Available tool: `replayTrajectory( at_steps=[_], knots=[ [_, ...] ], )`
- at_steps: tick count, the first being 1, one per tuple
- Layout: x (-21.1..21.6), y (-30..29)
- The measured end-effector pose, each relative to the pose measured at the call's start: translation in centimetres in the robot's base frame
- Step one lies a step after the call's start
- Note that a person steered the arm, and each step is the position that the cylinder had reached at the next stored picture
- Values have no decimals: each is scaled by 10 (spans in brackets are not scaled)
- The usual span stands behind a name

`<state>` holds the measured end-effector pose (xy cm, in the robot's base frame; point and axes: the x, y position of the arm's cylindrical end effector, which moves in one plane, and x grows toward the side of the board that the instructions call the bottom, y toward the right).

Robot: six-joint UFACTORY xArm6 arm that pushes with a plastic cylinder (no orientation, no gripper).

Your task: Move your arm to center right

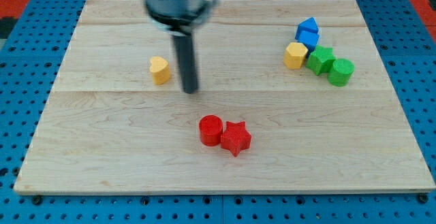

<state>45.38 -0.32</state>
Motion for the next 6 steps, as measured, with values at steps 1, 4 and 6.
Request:
replayTrajectory(
  at_steps=[1, 4, 6],
  knots=[
    [35, 122],
    [-66, 287],
    [-84, 193]
  ],
)
